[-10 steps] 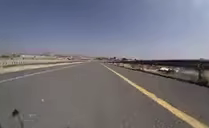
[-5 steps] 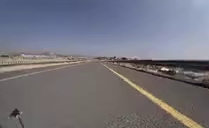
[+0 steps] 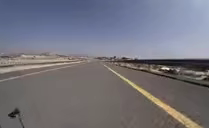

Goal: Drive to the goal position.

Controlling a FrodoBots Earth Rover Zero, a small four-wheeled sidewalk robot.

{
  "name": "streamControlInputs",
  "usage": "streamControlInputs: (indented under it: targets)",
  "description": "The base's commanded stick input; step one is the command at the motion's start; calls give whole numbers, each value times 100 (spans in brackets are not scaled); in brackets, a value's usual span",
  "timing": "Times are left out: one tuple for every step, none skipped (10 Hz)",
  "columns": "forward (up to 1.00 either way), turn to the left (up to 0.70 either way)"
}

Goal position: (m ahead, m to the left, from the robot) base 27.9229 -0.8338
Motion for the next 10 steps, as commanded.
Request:
streamControlInputs:
  targets:
    - [100, 0]
    - [100, 0]
    - [100, 0]
    - [100, 0]
    - [100, 0]
    - [100, 0]
    - [100, 0]
    - [100, 0]
    - [100, 0]
    - [100, 0]
